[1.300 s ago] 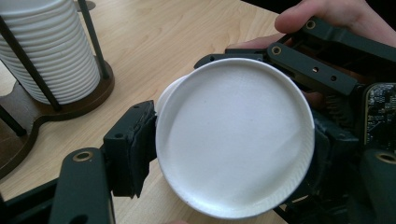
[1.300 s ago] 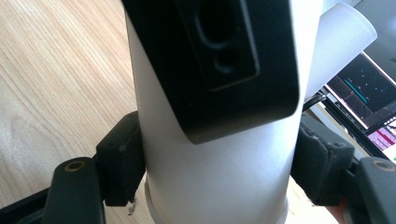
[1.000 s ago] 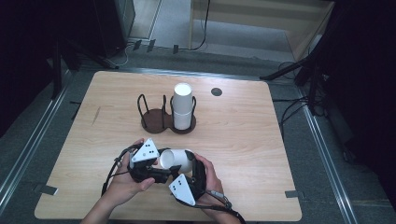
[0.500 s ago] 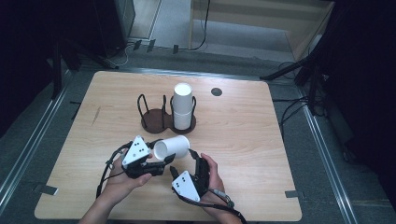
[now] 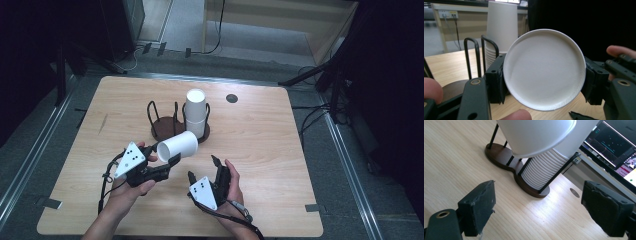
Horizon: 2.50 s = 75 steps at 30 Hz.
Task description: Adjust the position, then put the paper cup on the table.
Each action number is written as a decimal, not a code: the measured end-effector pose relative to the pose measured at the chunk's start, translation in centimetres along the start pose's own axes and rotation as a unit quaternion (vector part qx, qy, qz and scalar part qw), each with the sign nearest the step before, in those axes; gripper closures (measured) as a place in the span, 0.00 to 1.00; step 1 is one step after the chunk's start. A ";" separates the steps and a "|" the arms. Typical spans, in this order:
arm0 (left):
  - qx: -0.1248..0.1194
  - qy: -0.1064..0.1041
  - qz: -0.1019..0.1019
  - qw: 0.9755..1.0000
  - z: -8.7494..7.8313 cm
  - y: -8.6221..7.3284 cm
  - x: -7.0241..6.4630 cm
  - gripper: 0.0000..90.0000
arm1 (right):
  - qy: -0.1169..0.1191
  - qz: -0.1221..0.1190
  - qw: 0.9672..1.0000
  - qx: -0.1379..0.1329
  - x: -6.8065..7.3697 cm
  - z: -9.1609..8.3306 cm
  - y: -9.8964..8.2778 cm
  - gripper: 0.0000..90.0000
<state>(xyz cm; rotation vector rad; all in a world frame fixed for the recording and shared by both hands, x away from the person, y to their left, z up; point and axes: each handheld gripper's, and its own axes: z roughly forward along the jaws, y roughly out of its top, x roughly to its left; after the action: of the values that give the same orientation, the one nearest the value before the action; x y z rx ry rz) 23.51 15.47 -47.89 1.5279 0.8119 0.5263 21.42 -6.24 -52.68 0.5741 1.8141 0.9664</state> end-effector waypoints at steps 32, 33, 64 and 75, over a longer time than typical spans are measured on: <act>-0.122 -0.002 -0.016 0.992 0.4 -2.1 0.4 0.37 | 0.048 0.250 0.966 0.038 -3.6 -0.1 0.9 0.14; -0.122 -0.003 -0.017 0.992 0.5 -2.1 0.4 0.37 | 0.053 0.268 0.961 0.038 -3.8 -0.1 0.9 0.12; -0.112 -0.013 -0.015 0.994 1.1 -2.4 -0.3 0.37 | 0.093 0.500 0.861 0.012 -5.1 -1.4 3.0 0.00; -0.111 -0.018 -0.013 0.994 1.3 -2.7 -0.6 0.37 | 0.113 0.591 0.799 0.003 -5.3 -1.2 3.2 0.00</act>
<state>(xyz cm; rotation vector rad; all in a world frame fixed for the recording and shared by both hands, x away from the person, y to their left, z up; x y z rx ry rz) 23.55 14.10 -50.58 1.3156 0.7205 0.5497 22.49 -8.69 -46.94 1.7639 1.5415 1.8877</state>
